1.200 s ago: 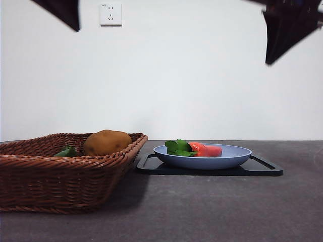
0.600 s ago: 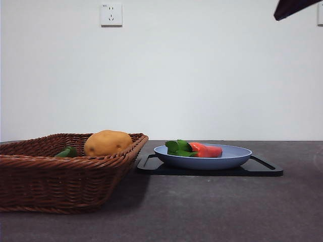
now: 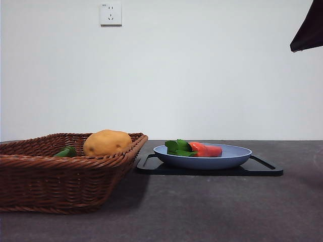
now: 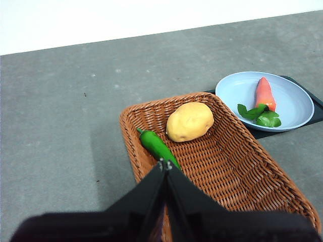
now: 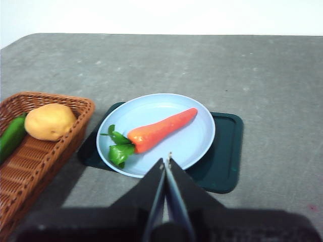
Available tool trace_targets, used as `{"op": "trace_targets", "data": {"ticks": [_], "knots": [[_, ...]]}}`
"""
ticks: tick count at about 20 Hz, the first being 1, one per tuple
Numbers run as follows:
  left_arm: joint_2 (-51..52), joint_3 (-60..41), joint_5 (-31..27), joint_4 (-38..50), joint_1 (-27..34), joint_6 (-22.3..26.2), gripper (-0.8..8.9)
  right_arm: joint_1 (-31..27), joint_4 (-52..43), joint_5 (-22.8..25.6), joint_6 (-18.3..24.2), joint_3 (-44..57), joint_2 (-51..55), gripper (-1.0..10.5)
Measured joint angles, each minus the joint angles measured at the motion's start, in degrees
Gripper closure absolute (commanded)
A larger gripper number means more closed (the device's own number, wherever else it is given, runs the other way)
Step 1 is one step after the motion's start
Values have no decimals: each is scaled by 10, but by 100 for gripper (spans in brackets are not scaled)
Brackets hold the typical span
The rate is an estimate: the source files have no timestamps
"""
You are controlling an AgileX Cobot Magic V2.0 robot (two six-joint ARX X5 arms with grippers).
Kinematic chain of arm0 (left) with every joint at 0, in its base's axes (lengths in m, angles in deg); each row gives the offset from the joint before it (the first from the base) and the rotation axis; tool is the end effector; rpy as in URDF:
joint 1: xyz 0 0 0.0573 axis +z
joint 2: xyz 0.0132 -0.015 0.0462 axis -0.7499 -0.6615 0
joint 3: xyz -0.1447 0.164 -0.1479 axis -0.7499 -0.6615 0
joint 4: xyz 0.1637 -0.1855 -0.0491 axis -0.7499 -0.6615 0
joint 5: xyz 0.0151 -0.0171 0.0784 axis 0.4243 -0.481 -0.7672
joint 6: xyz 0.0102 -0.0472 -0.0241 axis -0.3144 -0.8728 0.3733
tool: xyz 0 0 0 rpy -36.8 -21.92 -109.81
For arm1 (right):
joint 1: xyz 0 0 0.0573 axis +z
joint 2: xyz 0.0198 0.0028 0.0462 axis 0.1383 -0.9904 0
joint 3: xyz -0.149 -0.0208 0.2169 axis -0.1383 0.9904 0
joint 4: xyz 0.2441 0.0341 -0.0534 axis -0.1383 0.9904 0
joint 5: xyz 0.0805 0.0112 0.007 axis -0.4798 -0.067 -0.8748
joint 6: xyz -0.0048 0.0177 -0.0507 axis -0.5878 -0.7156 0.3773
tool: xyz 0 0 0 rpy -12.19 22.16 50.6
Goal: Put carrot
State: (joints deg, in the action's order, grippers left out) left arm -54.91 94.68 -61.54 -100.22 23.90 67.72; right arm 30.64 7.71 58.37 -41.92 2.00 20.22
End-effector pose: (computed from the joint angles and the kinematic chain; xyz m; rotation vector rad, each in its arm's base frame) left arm 0.0789 -0.0323 0.2841 0.0423 0.3548 -0.2928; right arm 0.1192 0.0828 0.2513 0.0243 0.3119 0.3023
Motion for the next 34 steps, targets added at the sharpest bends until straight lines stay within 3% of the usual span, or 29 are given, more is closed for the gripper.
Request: {"op": "trace_targets", "data": {"ticks": [9,13,19,28,34], "knots": [[36,0,0,0,21,-1,805,0,0,0,-2,0,0,943],[103,-29,-2,66,119,7,805,0,0,0,-2,0,0,943],[171,-200,2,200,235,13,805,0,0,0,-2,0,0,943],[205,-326,93,202,247,12,805,0,0,0,-2,0,0,943],[205,-332,103,211,246,-9,805,0,0,0,-2,0,0,943]]}}
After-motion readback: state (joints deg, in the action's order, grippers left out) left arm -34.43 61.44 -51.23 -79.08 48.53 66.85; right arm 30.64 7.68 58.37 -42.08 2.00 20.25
